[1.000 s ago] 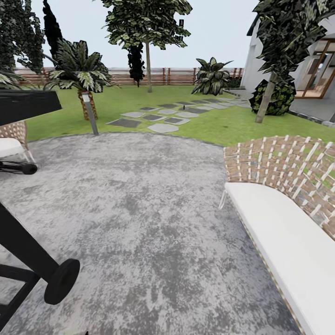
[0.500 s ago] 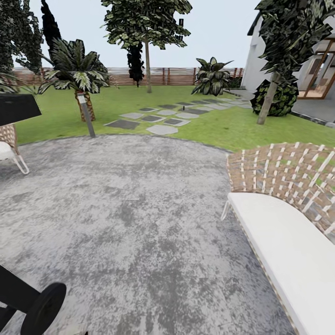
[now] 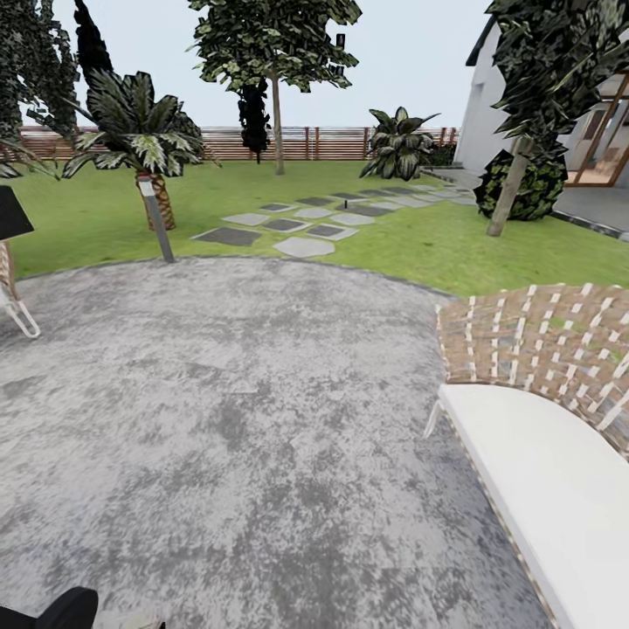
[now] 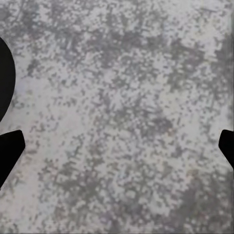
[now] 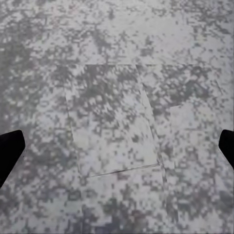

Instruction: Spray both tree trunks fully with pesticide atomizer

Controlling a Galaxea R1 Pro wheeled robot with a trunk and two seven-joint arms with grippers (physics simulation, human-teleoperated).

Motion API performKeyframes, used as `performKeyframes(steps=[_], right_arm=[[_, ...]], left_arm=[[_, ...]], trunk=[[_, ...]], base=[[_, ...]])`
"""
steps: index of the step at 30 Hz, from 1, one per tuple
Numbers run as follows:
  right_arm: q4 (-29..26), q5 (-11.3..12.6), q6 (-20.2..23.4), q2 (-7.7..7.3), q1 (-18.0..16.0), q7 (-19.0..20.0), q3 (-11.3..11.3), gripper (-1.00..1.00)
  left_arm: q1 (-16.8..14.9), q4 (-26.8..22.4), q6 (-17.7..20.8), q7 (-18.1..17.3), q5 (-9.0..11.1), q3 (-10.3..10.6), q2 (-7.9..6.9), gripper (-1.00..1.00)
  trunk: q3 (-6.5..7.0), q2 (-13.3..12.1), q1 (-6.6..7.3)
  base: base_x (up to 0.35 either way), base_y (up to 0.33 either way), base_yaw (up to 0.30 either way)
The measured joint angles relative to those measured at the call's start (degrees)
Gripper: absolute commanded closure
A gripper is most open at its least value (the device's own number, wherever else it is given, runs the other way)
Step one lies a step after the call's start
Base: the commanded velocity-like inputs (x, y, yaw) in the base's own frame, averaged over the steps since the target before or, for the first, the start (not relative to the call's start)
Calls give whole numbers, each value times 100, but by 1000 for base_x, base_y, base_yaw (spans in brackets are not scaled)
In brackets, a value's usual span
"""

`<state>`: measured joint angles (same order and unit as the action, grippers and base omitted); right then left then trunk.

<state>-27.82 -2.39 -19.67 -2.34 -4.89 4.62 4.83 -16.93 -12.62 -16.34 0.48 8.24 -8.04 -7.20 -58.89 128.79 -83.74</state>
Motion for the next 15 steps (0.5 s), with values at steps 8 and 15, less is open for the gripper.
performKeyframes(steps=[8,15], right_arm=[[9,0,0,0,0,-8,0,-100],[9,0,0,0,0,-8,0,-100]], left_arm=[[0,0,0,0,0,0,0,-100],[0,0,0,0,-4,0,0,-100]], trunk=[[0,0,0],[0,0,0]], base=[[339,0,0],[339,0,0]])
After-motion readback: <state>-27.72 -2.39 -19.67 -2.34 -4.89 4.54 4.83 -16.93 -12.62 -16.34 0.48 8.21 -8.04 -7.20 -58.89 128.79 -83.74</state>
